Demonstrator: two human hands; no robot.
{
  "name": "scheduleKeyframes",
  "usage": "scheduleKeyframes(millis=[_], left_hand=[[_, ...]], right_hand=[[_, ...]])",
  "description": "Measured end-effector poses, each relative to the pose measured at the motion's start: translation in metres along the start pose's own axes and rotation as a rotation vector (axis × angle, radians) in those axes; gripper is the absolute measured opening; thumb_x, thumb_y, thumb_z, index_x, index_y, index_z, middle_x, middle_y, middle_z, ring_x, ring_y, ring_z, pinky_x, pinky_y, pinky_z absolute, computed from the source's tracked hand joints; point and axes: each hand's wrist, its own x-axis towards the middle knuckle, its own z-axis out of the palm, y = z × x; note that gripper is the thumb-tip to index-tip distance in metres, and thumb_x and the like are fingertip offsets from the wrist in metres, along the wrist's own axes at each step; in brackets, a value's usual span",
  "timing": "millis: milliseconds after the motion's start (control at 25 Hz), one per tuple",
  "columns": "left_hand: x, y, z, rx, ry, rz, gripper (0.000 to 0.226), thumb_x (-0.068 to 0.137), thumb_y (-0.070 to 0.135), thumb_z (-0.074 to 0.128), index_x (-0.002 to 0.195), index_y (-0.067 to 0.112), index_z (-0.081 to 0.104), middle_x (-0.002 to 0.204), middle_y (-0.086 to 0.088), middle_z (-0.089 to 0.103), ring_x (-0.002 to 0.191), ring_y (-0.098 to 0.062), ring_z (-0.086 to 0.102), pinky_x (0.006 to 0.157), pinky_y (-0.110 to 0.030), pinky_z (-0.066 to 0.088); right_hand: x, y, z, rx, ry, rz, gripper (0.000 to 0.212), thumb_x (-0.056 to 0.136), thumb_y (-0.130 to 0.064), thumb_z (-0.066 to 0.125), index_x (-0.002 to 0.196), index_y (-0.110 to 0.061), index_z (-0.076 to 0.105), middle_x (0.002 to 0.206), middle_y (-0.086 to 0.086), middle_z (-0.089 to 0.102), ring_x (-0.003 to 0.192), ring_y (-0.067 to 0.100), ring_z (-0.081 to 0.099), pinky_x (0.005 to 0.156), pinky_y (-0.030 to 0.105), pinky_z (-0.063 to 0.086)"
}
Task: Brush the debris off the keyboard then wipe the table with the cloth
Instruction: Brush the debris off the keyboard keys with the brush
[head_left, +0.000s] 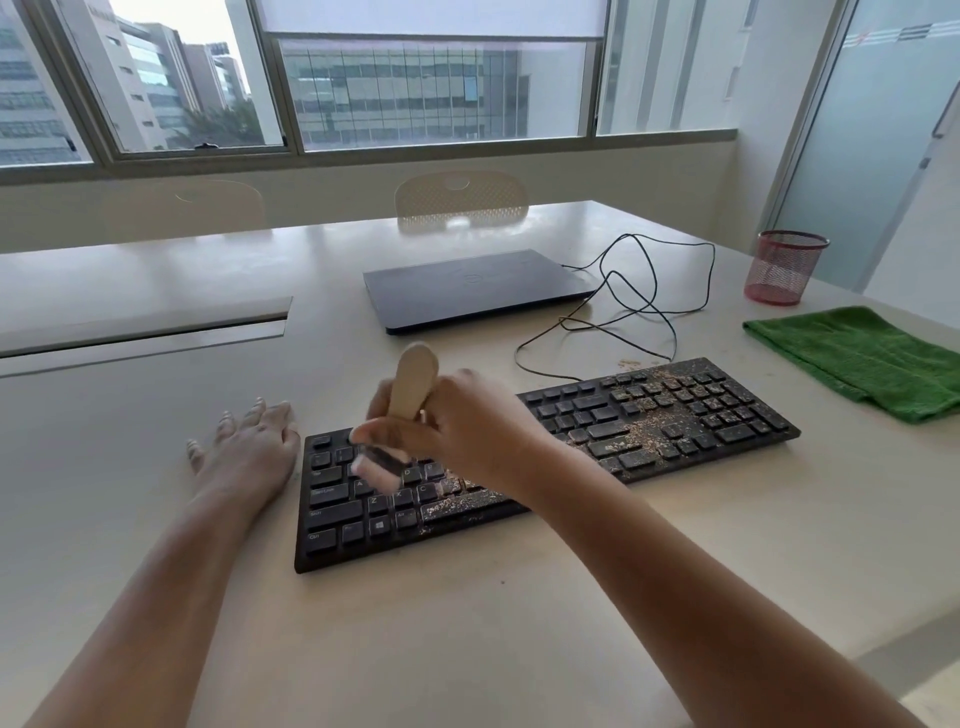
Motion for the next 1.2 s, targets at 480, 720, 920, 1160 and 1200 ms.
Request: scheduleKeyframes(millis=[480,720,920,1160,1200], left_hand=[[-0.001,0.001,-0.001,0.002,-0.006,0.011,0.047,0.101,0.036,0.024,0.147,0.028,0.025,0.158,0.004,0.013,0.146,-0.025,0.008,0.115,-0.054,0.004],[-0.002,0.0,-0.001,0.005,-0.006,0.009,0.047,0.101,0.036,0.023,0.148,0.029,0.024,0.158,0.003,0.013,0.146,-0.025,0.008,0.115,-0.053,0.004],[-0.001,0.001,-0.001,0.013,-0.005,0.006,0.047,0.101,0.037,0.022,0.148,0.029,0.023,0.158,0.004,0.012,0.146,-0.025,0.008,0.115,-0.053,0.004],[-0.001,0.0,-0.001,0.011,0.0,0.006,0.047,0.101,0.036,0.023,0.148,0.029,0.023,0.158,0.005,0.012,0.146,-0.025,0.008,0.115,-0.053,0.005],[-0.001,0.0,-0.001,0.011,-0.001,0.006,0.047,0.101,0.036,0.023,0.148,0.029,0.023,0.158,0.005,0.012,0.146,-0.025,0.008,0.115,-0.053,0.005]], right_hand=[[0.001,0.002,-0.003,-0.046,-0.079,0.089,0.044,0.087,-0.053,0.049,0.089,-0.014,0.071,0.07,0.0,0.068,0.057,0.015,0.063,0.054,0.025,0.052],[0.002,0.016,-0.016,0.058,-0.016,0.18,0.042,0.081,-0.053,0.059,0.085,-0.014,0.074,0.065,-0.001,0.065,0.051,0.015,0.056,0.048,0.019,0.04],[0.0,0.011,-0.005,0.418,-0.331,0.202,0.027,0.085,-0.038,0.065,0.087,-0.012,0.073,0.056,0.002,0.055,0.042,0.013,0.048,0.038,0.017,0.039],[0.002,0.031,-0.023,0.247,0.16,0.257,0.031,0.079,-0.041,0.068,0.077,-0.01,0.071,0.049,-0.01,0.057,0.04,0.003,0.051,0.043,0.016,0.041],[0.003,0.027,-0.021,0.303,0.218,0.243,0.03,0.079,-0.041,0.067,0.077,-0.012,0.071,0.047,-0.011,0.057,0.039,0.0,0.051,0.041,0.015,0.04]])
